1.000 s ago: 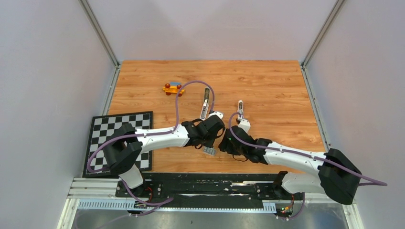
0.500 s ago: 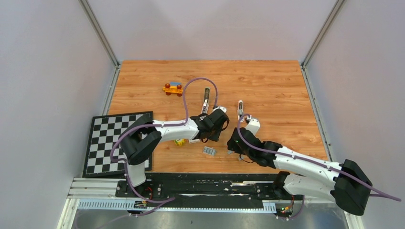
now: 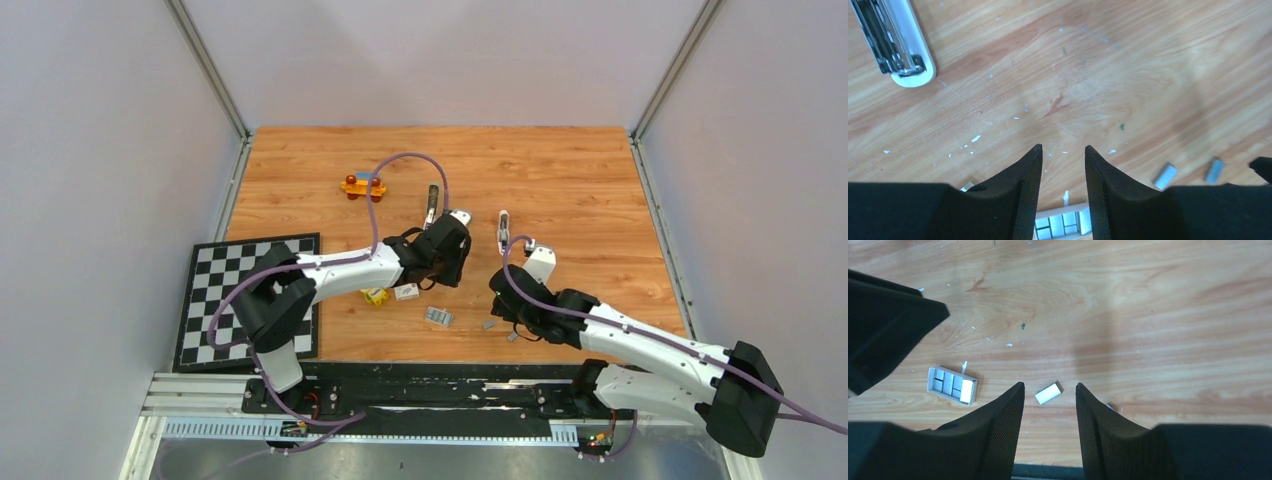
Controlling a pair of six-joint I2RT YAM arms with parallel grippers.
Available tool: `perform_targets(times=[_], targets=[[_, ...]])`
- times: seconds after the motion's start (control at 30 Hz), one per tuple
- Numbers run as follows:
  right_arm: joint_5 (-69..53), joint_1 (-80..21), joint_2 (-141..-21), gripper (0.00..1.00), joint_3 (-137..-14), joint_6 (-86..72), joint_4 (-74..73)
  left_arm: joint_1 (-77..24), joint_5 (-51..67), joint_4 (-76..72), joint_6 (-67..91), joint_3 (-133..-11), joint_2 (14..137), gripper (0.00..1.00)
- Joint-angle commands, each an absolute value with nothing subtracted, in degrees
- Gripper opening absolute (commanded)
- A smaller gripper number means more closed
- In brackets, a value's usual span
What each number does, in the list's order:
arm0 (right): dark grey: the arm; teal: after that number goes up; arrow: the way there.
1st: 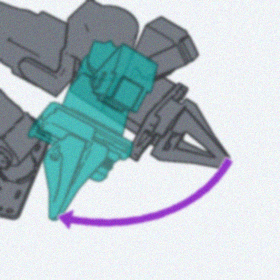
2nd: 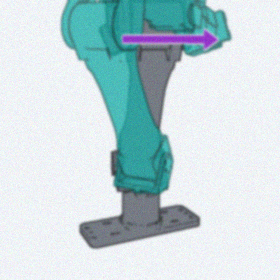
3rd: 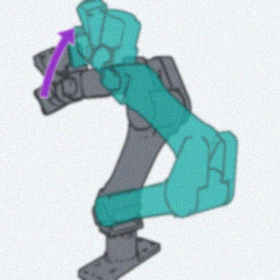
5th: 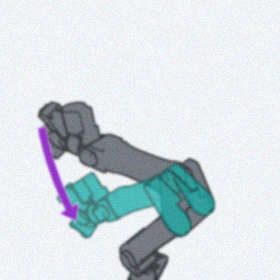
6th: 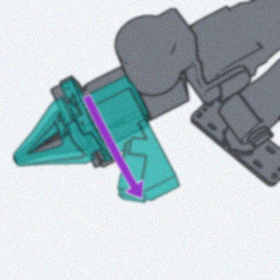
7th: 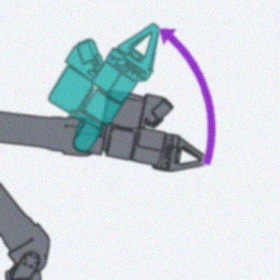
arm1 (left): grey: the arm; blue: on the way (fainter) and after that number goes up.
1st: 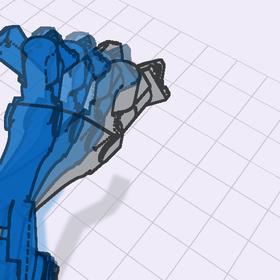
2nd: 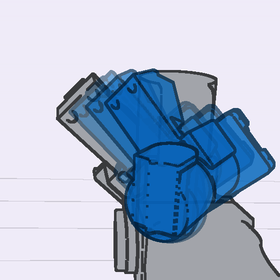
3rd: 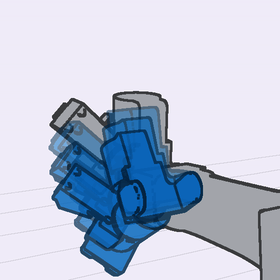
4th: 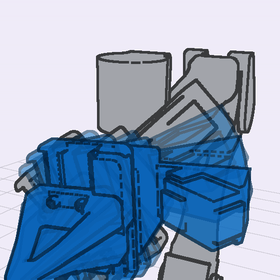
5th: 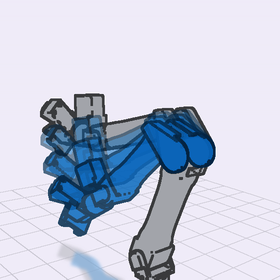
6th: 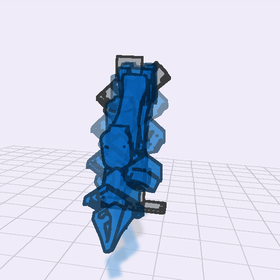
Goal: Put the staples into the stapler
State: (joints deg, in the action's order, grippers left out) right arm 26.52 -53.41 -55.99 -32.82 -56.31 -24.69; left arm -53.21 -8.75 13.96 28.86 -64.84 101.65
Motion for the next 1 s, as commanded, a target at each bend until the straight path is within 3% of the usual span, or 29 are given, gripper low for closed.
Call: perform_targets(times=[0.0, 0.07, 0.27, 0.4, 0.47, 0.73, 0.97], targets=[[27.0, -52.6, -55.5, 0.45, -37.8, -68.1, -41.9, -53.2, -5.7, 12.9, 25.2, -63.7, 95.4, 0.4], [26.2, -52.7, -55.1, 0.45, -38.0, -73.2, -46.3, -53.2, -5.5, 13.9, 23.9, -63.1, 93.1, 0.42], [23.2, -52.6, -55.1, 0.41, -34.7, -79.4, -46.1, -53.2, -10.7, 19.5, 19.4, -61.5, 84.0, 0.61], [22.3, -52.6, -56.9, 0.38, -32.8, -81.3, -43.8, -53.2, -13.7, 21.8, 20.2, -59.7, 76.2, 0.82], [21.7, -52.7, -57.8, 0.36, -32.2, -82.1, -43.0, -53.2, -13.5, 23.4, 20.7, -59.1, 72.5, 0.99], [19.1, -52.7, -62.4, 0.35, -31.0, -84.3, -40.9, -53.2, -15.3, 29.3, 18.0, -58.4, 61.6, 1.0], [19.1, -52.7, -64.7, 0.35, -30.9, -84.4, -39.4, -53.2, -13.8, 32.0, 15.6, -57.7, 60.2, 1.0]])
